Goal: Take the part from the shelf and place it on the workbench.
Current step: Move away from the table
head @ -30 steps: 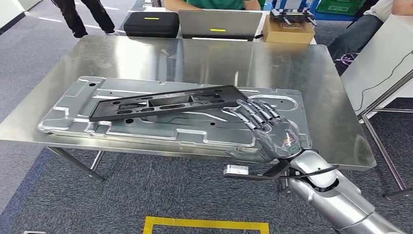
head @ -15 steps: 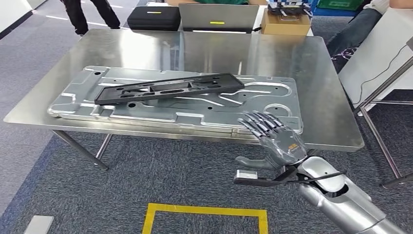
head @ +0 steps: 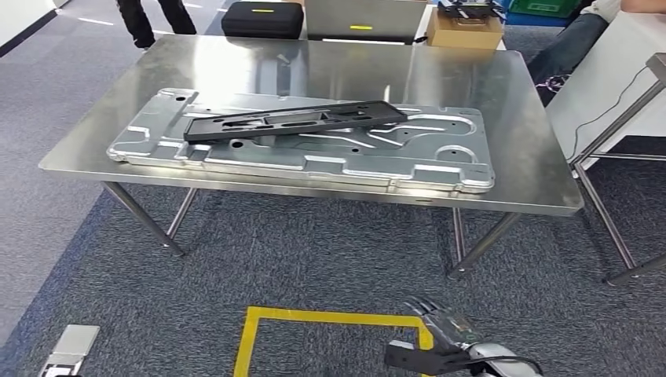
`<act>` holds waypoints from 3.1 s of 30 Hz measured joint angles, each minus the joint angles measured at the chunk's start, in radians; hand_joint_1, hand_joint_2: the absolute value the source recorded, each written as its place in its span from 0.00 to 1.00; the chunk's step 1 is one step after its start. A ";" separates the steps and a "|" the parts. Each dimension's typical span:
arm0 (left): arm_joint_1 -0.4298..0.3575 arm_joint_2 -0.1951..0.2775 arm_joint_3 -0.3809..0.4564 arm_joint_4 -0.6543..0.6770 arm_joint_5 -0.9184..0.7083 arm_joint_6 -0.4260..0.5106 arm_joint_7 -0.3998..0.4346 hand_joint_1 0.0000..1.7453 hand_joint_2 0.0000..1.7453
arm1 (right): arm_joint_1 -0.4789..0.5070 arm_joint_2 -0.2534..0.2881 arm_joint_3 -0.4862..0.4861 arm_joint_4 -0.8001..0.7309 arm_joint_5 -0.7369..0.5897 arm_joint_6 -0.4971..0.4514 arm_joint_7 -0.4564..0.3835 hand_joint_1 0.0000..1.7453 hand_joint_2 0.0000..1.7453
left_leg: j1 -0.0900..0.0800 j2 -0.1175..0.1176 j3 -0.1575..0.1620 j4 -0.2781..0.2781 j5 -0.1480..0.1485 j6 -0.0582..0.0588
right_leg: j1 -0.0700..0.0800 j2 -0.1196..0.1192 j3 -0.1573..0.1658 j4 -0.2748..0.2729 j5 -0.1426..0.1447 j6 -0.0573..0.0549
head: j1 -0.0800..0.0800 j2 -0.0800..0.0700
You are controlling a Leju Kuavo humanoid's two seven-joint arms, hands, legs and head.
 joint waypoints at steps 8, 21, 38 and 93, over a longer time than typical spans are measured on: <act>0.000 -0.016 -0.002 0.004 -0.025 -0.016 0.016 0.00 0.00 | -0.027 0.111 -0.100 0.414 -0.133 0.129 0.089 0.00 1.00 | 0.012 -0.004 -0.050 0.146 -0.149 -0.048 | -0.003 -0.009 -0.015 -0.098 0.030 -0.038 | -0.004 0.000; -0.010 -0.081 -0.026 0.015 -0.063 -0.039 0.056 0.00 0.00 | 0.043 0.175 -0.323 0.597 -0.326 0.195 0.377 0.00 0.00 | 0.023 -0.005 0.175 -0.045 -0.110 -0.013 | -0.008 -0.004 -0.186 -0.006 0.069 0.017 | -0.002 0.000; -0.007 -0.202 -0.065 0.032 -0.103 -0.101 0.085 0.00 0.75 | 0.052 0.204 -0.452 0.613 -0.403 0.237 0.481 0.00 0.25 | 0.013 0.001 -0.048 0.116 -0.100 -0.049 | -0.007 -0.006 0.037 -0.114 -0.001 -0.035 | -0.004 0.000; -0.014 -0.324 -0.163 0.049 -0.197 -0.266 0.142 0.00 0.00 | 0.081 0.144 -0.355 0.632 -0.179 0.212 0.383 0.00 0.00 | 0.018 -0.004 0.076 0.007 -0.069 -0.035 | -0.030 0.007 -0.057 -0.044 0.015 0.024 | 0.000 0.000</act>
